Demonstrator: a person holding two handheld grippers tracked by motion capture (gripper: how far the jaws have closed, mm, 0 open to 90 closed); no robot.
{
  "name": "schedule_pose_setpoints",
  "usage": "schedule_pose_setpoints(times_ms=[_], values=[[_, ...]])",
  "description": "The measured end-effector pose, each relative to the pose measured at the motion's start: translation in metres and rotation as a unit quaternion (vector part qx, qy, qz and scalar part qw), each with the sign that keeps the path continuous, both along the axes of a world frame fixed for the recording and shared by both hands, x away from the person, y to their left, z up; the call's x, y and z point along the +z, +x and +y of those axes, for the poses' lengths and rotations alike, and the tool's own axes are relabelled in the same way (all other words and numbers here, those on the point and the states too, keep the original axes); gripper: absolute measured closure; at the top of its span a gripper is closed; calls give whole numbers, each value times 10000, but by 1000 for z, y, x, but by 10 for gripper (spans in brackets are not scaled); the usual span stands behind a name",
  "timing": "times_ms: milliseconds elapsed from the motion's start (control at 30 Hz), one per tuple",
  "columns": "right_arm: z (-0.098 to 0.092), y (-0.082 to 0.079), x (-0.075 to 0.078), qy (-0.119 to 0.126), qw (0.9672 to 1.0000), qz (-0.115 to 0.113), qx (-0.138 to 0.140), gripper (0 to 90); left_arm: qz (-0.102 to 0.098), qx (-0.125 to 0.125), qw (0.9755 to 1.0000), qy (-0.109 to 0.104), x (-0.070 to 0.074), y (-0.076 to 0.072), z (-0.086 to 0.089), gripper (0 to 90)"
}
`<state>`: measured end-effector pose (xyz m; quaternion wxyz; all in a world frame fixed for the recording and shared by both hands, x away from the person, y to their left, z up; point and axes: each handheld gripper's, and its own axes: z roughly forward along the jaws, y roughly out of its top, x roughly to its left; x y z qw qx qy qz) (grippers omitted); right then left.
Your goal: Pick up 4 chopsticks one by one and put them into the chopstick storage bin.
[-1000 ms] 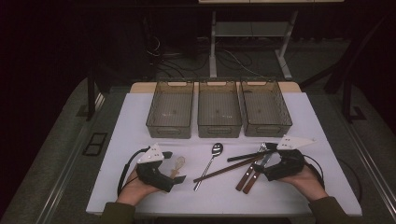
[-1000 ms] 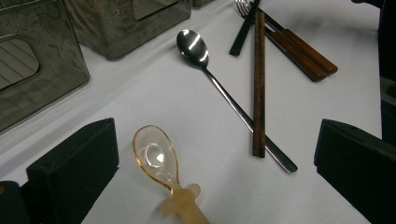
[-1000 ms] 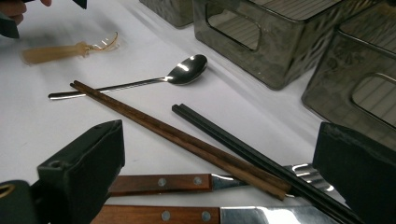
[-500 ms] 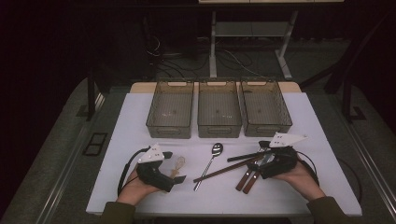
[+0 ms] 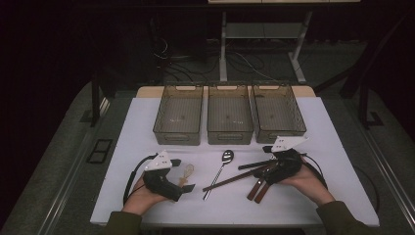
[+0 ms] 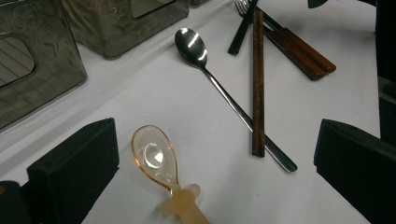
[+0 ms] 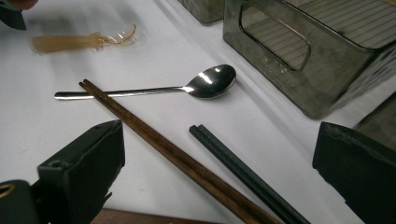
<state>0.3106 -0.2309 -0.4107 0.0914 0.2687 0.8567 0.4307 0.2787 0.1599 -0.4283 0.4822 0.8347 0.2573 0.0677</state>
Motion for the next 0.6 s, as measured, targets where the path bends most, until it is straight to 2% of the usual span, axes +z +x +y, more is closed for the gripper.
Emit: schedule_pose_setpoints(times_ms=[433, 600], values=[[22, 16, -3, -135, 9998, 59, 159, 26, 8, -18, 10000, -4, 0, 0, 0, 0], [32, 21, -5, -287, 9984, 216, 426, 70, 10, -21, 10000, -16, 1, 0, 1, 0]])
